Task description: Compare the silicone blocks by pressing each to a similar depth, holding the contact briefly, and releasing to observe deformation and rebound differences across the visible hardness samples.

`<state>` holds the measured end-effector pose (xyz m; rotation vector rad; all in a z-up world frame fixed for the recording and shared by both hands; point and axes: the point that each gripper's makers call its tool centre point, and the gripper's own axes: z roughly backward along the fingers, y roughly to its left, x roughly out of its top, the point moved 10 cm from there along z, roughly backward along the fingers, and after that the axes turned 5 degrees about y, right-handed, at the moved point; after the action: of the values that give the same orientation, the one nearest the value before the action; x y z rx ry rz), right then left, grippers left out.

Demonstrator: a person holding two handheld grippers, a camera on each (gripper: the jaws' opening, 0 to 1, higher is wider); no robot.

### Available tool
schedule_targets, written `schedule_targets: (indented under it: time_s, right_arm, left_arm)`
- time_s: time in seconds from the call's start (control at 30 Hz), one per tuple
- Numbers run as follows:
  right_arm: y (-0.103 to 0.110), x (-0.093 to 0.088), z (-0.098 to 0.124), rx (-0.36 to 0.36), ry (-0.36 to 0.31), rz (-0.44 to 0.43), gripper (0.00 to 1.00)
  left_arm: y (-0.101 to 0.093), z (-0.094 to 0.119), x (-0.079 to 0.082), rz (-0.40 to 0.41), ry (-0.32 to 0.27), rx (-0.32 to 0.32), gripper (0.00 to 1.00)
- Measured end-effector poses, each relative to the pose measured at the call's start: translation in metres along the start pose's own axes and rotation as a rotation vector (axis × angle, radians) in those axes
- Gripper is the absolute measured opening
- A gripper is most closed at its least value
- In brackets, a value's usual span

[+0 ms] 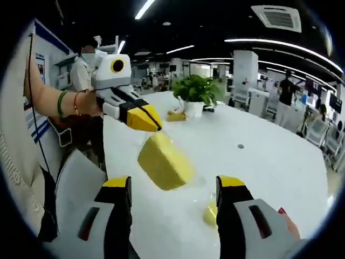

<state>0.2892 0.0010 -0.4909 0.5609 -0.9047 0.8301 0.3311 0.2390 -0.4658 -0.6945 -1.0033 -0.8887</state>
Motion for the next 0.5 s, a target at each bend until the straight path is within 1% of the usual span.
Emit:
schedule_targets:
  time_s: [0.03, 0.07, 0.13, 0.17, 0.2, 0.23, 0.3, 0.33, 0.4, 0.5]
  right_arm:
    - [0.001, -0.005, 0.003, -0.014, -0.005, -0.024, 0.63]
    - [0.003, -0.012, 0.007, -0.033, -0.008, -0.067, 0.67]
    - [0.005, -0.022, 0.016, -0.074, -0.025, -0.132, 0.71]
    - [0.006, -0.026, 0.020, -0.092, -0.025, -0.153, 0.74]
    - [0.007, -0.032, 0.025, -0.134, -0.030, -0.180, 0.76]
    - [0.009, -0.036, 0.028, -0.151, -0.027, -0.195, 0.79]
    - [0.014, -0.045, 0.035, -0.179, -0.029, -0.254, 0.83]
    - [0.017, -0.048, 0.038, -0.188, -0.026, -0.271, 0.84]
    - [0.022, -0.052, 0.043, -0.195, -0.039, -0.313, 0.84]
    - [0.028, -0.060, 0.051, -0.227, -0.018, -0.339, 0.83]
  left_arm:
    - [0.004, -0.002, -0.003, 0.012, 0.007, -0.002, 0.00]
    - [0.007, -0.004, -0.005, 0.014, 0.006, 0.005, 0.00]
    - [0.017, -0.008, -0.014, 0.075, 0.014, 0.008, 0.00]
    - [0.022, -0.011, -0.019, 0.071, 0.012, 0.018, 0.00]
    - [0.025, -0.013, -0.022, 0.076, 0.018, 0.022, 0.00]
    - [0.028, -0.015, -0.028, 0.103, 0.024, 0.022, 0.00]
    - [0.032, -0.018, -0.037, 0.113, 0.033, 0.029, 0.00]
    - [0.034, -0.020, -0.042, 0.137, 0.040, 0.017, 0.00]
    - [0.035, -0.021, -0.051, 0.181, 0.032, -0.012, 0.00]
    - [0.035, -0.024, -0.063, 0.279, 0.013, -0.116, 0.00]
